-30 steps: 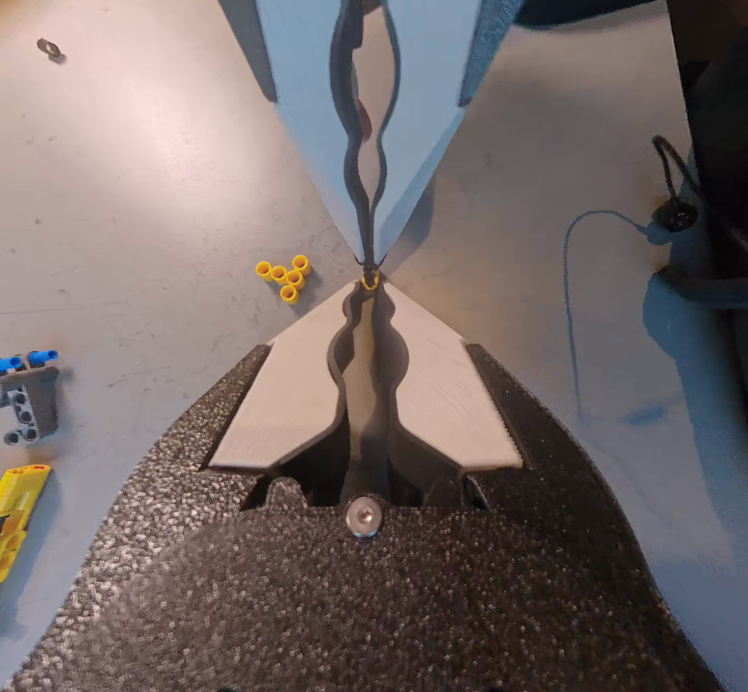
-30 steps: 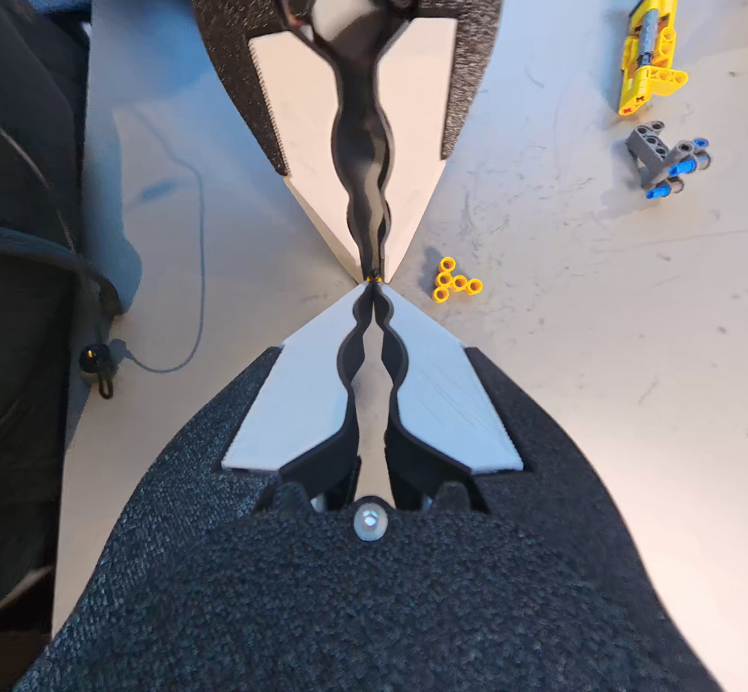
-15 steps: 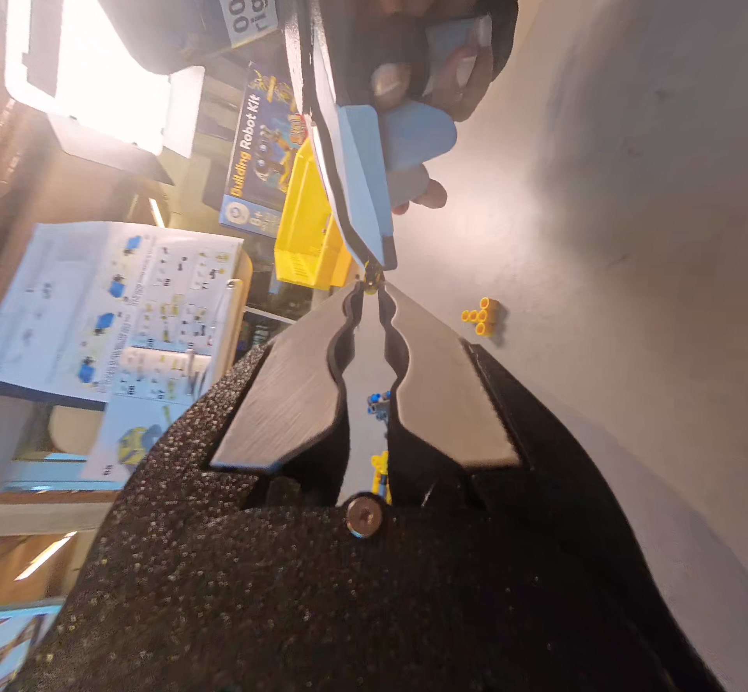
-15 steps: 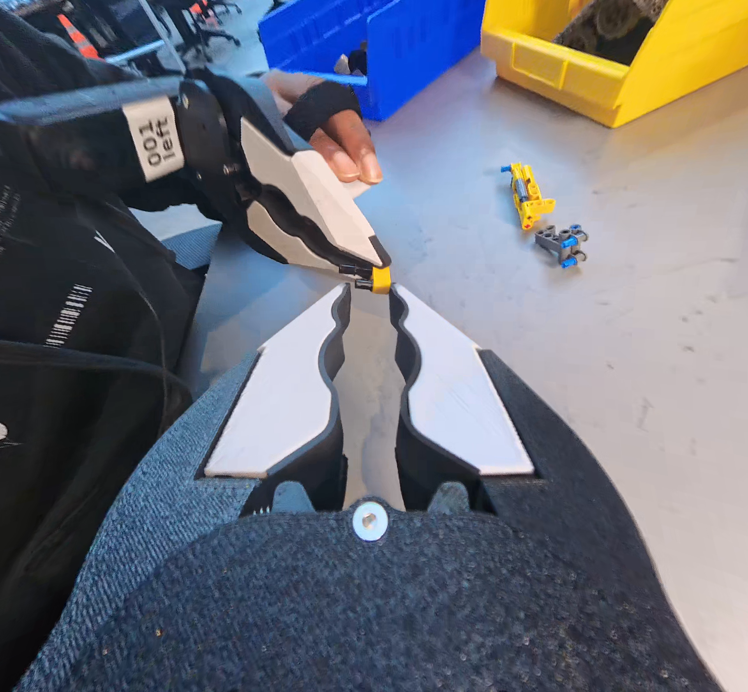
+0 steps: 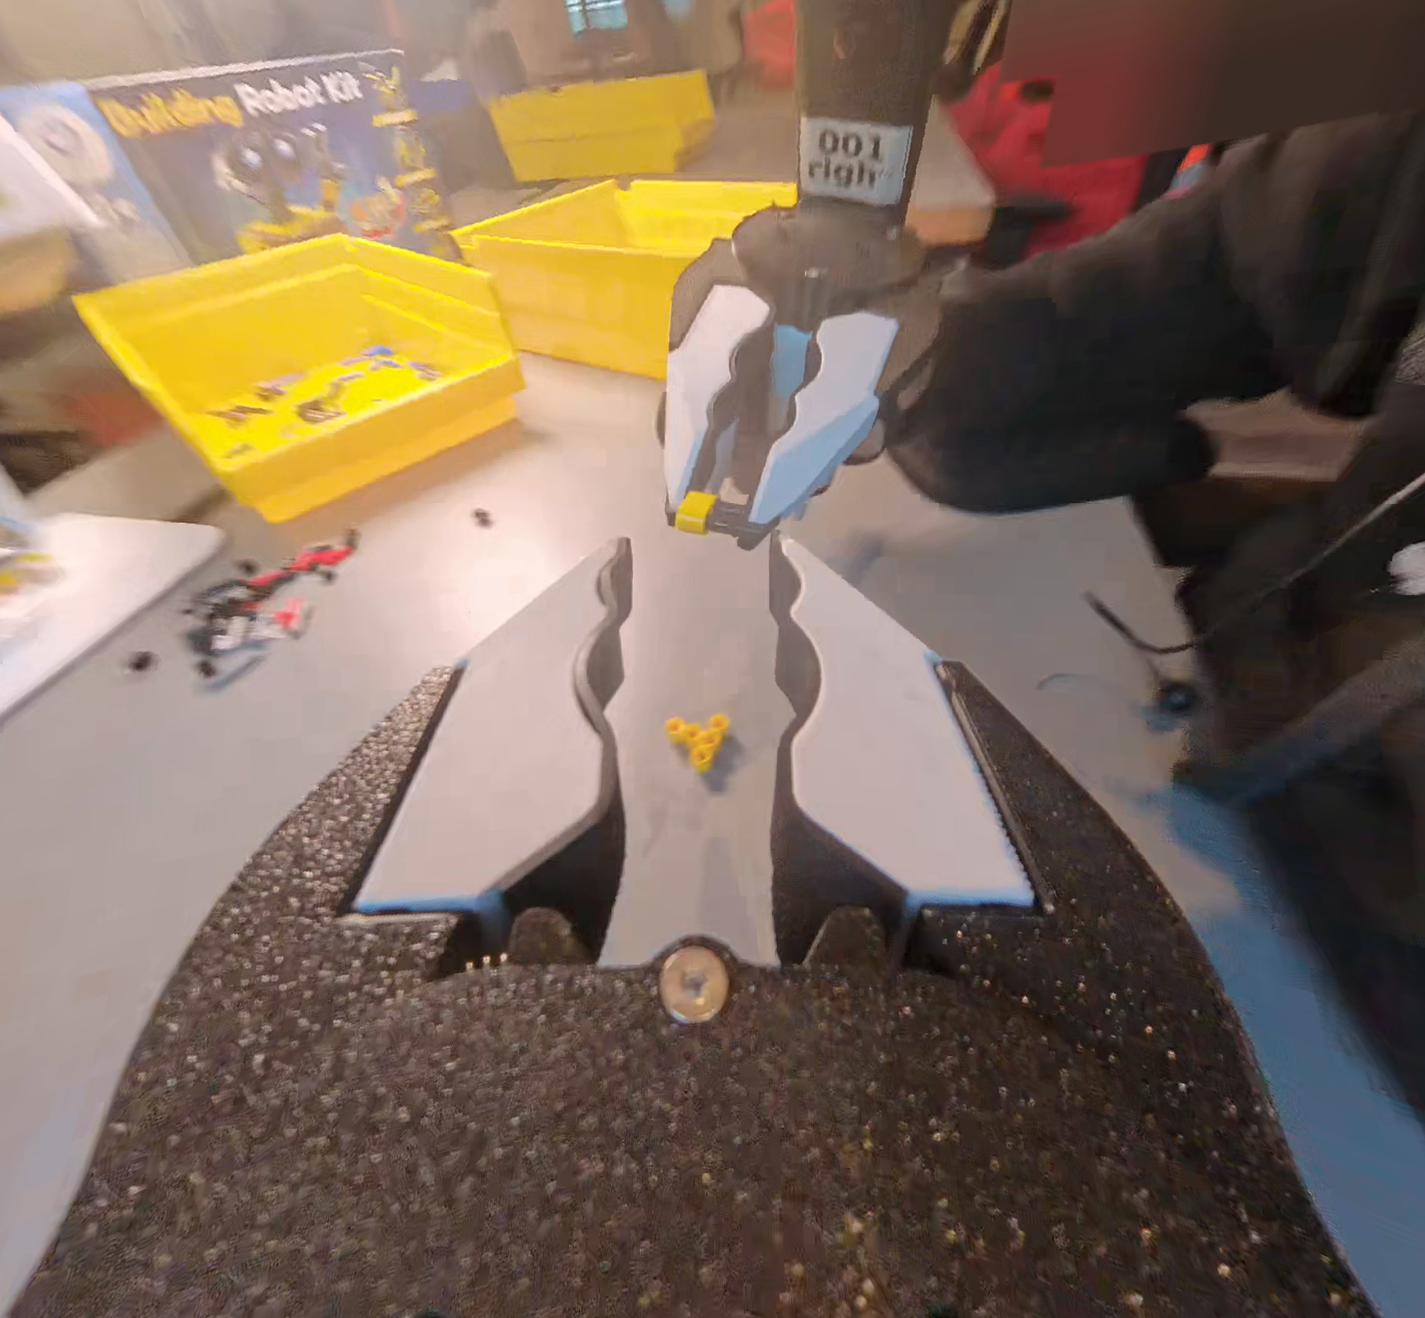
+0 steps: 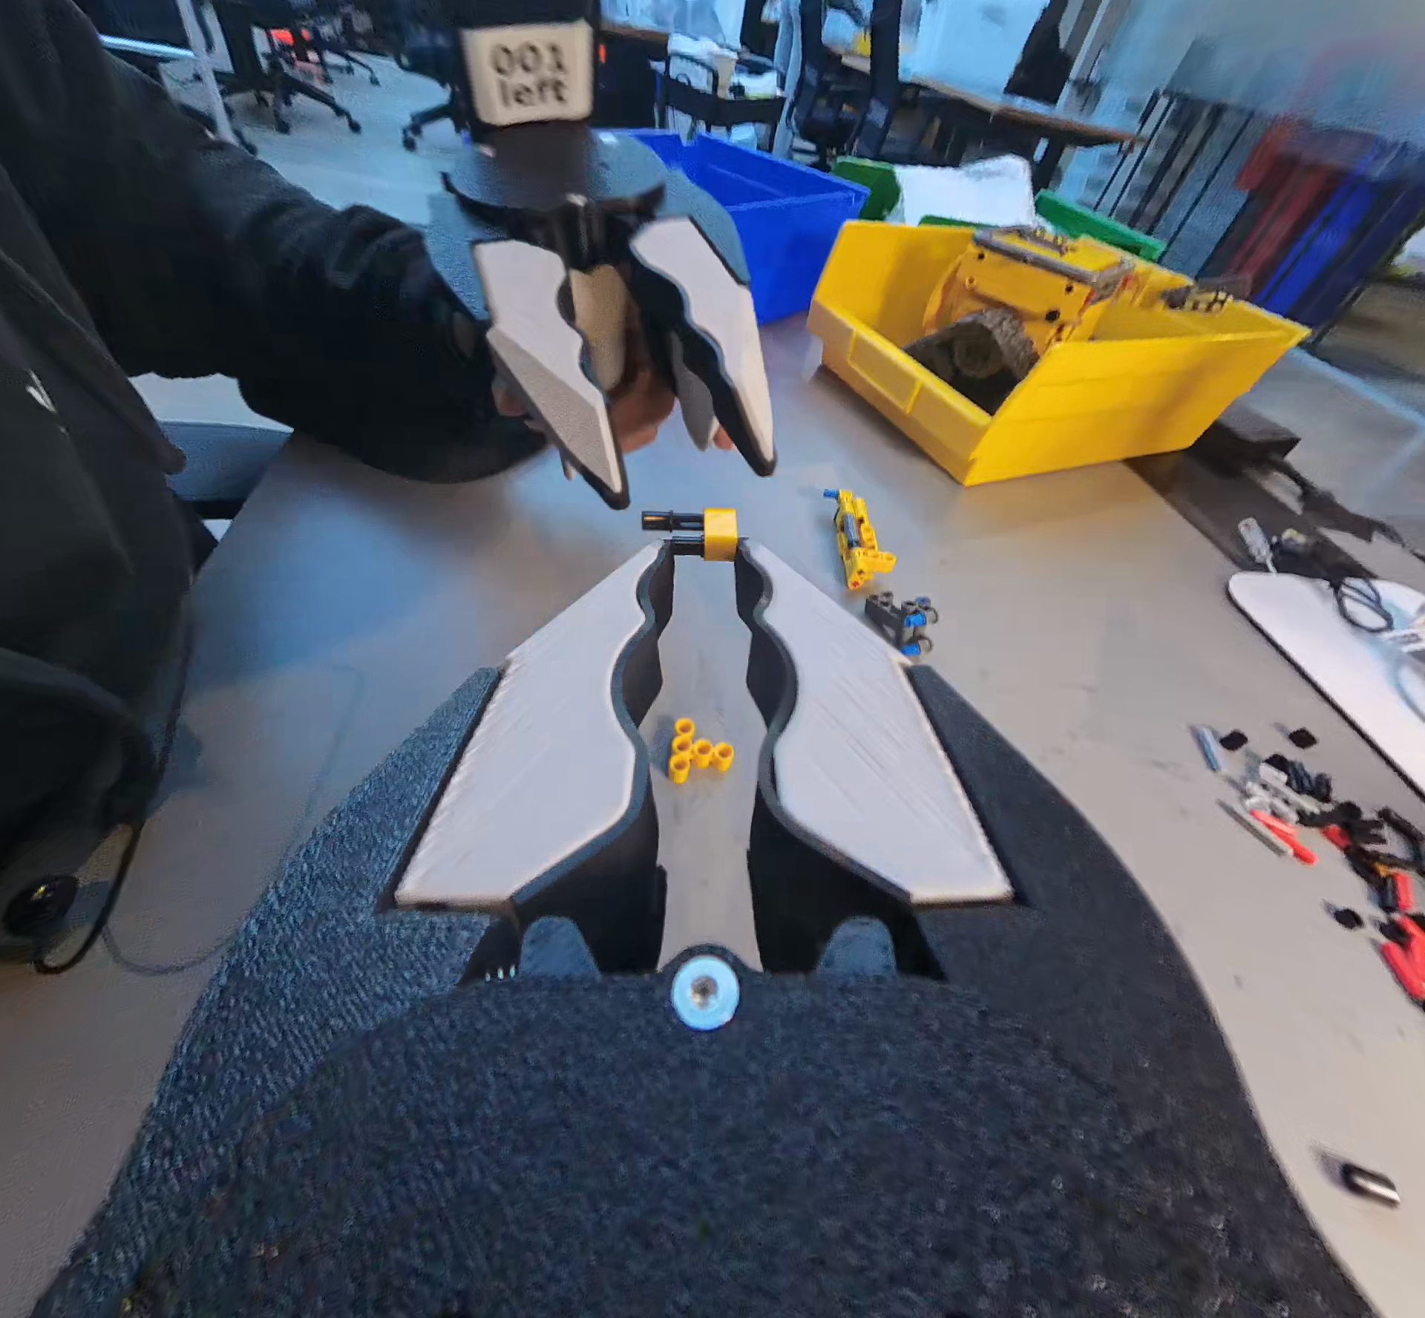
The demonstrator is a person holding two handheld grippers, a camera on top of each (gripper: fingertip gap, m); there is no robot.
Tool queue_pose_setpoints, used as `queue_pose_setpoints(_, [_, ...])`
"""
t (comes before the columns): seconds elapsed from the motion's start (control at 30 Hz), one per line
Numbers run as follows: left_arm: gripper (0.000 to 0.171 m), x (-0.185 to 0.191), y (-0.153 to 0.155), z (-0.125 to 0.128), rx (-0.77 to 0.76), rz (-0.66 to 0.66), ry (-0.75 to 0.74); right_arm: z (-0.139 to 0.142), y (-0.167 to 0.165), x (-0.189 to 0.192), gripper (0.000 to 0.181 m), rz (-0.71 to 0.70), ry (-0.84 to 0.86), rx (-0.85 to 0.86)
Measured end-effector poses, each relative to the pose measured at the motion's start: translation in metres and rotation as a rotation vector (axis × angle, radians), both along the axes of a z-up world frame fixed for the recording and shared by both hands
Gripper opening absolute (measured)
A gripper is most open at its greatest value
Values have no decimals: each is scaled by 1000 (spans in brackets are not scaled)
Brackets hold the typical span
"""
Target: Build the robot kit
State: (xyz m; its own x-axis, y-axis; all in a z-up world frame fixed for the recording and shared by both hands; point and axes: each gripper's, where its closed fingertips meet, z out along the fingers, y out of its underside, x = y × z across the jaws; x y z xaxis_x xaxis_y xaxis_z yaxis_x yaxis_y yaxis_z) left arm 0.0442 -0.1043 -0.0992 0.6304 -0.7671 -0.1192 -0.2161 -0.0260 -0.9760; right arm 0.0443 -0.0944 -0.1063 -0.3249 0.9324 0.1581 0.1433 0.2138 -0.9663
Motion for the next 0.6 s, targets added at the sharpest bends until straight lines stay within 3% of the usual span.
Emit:
queue_pose_setpoints(0.07, [33,1,-4,0,-50,-52,-59,7,-5,-1,15,13,46,4])
queue_pose_setpoints(0.27, [22,6,-10,1,-10,-76,-28,12,-15,-2,15,49,77,18])
queue_pose_setpoints(0.6, [25,8,-14,6,6,-105,-55,15,-13,-1,15,31,102,68])
